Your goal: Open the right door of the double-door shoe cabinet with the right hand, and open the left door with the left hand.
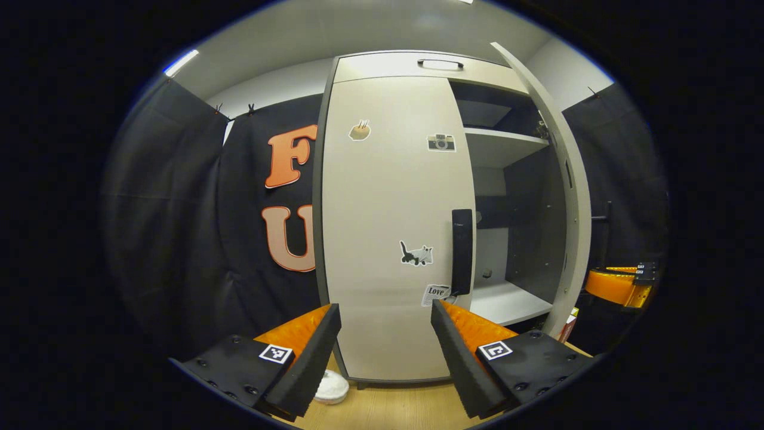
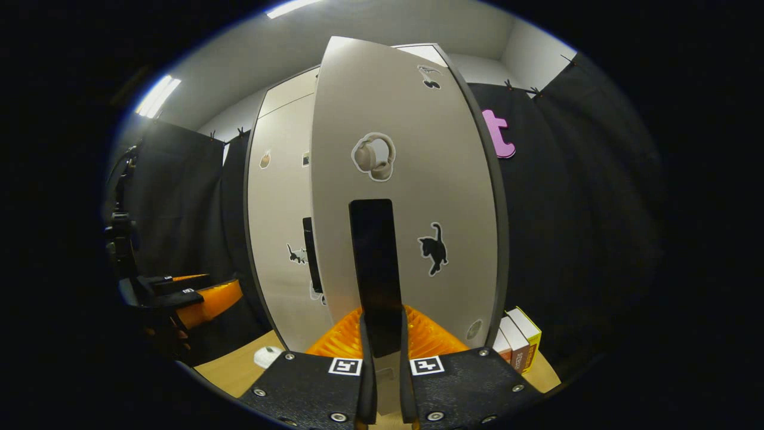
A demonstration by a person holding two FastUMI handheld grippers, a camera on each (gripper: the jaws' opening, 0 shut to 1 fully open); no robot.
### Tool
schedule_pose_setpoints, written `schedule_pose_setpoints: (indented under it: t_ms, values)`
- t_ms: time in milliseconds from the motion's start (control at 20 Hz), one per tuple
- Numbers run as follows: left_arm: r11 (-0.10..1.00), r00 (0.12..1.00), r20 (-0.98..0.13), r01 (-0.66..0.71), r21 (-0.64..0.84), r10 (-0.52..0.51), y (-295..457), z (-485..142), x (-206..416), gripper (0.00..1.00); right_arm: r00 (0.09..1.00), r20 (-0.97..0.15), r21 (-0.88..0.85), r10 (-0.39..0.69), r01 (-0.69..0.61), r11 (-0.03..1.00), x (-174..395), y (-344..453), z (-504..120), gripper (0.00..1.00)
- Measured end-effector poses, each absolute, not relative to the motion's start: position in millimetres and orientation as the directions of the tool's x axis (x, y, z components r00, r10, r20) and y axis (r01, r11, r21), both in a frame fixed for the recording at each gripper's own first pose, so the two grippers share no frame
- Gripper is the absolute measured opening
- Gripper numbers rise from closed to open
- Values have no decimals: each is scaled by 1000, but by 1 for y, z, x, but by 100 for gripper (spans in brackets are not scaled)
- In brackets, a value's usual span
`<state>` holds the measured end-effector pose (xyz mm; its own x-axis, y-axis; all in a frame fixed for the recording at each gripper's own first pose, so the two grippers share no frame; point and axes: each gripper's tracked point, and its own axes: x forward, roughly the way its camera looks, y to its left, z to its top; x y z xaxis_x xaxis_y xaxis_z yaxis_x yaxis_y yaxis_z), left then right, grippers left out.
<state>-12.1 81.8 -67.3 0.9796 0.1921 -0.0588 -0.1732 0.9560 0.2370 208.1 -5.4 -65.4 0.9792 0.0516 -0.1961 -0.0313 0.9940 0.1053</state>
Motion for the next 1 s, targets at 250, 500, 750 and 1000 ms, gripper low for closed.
schedule_pose_setpoints:
  t_ms: [250,500,750,1000]
  values:
    - [963,983,-56,-158,217,174,71,-69,-8,97,979,-200,61,-36,49,997,193,-35,-62,13]
    - [971,987,-60,-135,196,149,57,-73,-4,98,971,-184,-3,-155,158,987,184,-73,-57,8]
    - [975,990,-63,-110,195,124,42,-75,2,98,946,-182,3,-267,272,962,174,-107,-54,2]
    - [974,992,-69,-87,207,103,33,-74,8,97,953,-188,27,-239,248,968,171,-103,-55,7]
